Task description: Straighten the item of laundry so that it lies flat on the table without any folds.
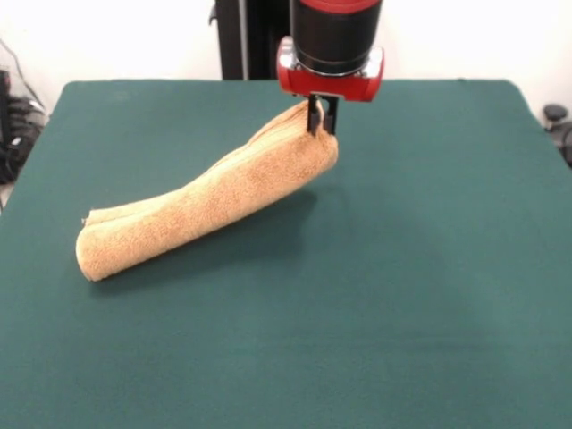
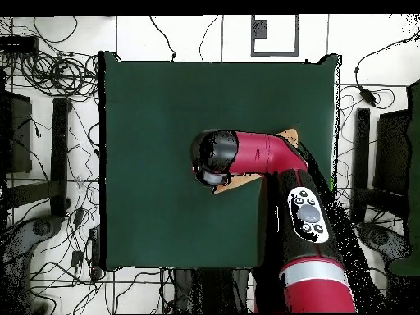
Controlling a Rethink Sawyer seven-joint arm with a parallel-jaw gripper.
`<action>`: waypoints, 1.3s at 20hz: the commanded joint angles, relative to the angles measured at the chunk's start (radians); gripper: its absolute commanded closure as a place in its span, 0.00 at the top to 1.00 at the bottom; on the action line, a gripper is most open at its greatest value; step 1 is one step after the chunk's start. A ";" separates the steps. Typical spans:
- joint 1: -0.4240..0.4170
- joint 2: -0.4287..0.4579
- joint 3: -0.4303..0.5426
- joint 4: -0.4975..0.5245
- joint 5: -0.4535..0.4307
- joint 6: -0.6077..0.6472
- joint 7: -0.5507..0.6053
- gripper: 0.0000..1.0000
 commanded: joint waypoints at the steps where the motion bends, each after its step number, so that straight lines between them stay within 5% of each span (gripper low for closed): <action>1: 0.006 0.009 0.111 0.031 0.063 0.196 -0.026 0.00; 26: 0.001 -0.016 0.115 0.007 0.080 0.321 -0.037 0.00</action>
